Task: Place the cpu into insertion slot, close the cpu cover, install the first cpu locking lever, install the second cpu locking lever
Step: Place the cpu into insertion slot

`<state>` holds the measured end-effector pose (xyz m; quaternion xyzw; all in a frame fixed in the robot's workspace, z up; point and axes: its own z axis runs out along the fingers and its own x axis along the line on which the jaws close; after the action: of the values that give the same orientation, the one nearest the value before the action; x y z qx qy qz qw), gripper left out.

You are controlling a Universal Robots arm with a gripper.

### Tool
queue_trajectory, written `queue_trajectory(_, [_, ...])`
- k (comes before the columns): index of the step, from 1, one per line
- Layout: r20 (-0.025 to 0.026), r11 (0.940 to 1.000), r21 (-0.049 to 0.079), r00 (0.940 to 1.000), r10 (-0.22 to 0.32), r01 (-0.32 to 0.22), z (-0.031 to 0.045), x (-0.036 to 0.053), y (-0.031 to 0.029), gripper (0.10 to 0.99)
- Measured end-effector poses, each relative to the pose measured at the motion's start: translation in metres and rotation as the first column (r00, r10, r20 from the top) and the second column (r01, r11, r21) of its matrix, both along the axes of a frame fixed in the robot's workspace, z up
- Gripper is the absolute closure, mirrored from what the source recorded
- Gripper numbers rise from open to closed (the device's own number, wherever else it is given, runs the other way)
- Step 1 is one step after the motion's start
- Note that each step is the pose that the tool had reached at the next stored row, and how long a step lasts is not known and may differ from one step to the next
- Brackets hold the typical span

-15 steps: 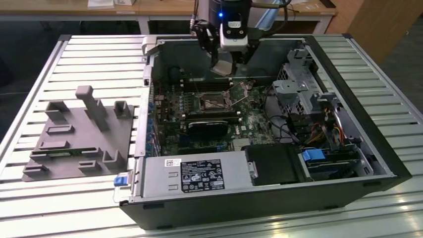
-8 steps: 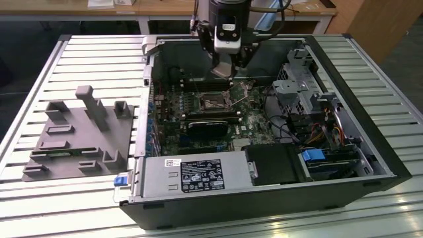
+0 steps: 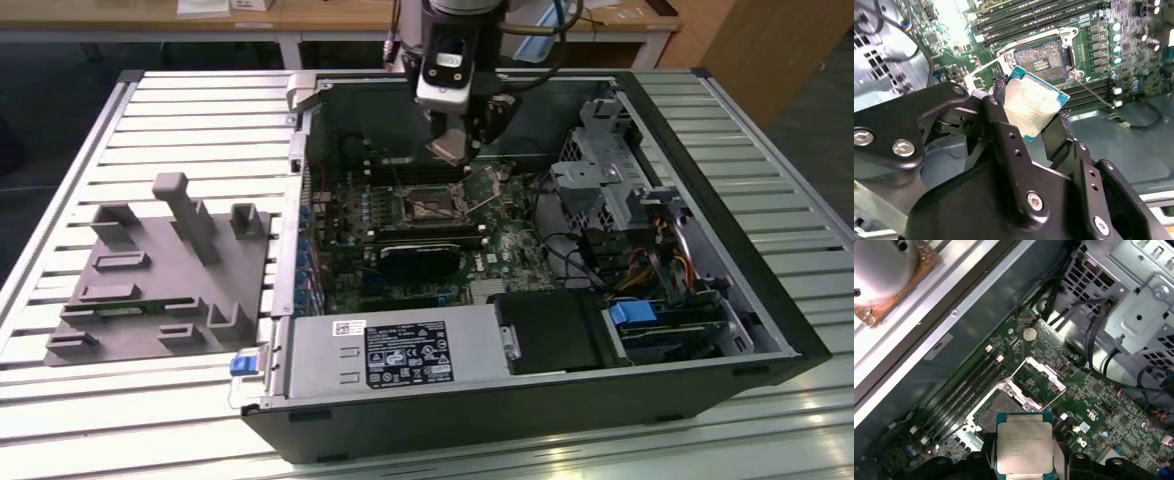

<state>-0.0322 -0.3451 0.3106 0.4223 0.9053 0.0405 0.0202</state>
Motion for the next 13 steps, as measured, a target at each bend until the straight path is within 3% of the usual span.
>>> queue_trajectory(4, [0.0000,0.9974,0.000,0.9974,-0.072,0.072,-0.0026,0.0000,0.0000,0.549])
queue_trajectory(7, [0.0000,0.9920,0.000,0.9920,-0.127,0.127,-0.0046,0.0000,0.0000,0.549])
queue_trajectory(13, [0.0000,0.9724,0.000,0.9724,-0.233,0.233,-0.0094,0.0000,0.0000,0.549])
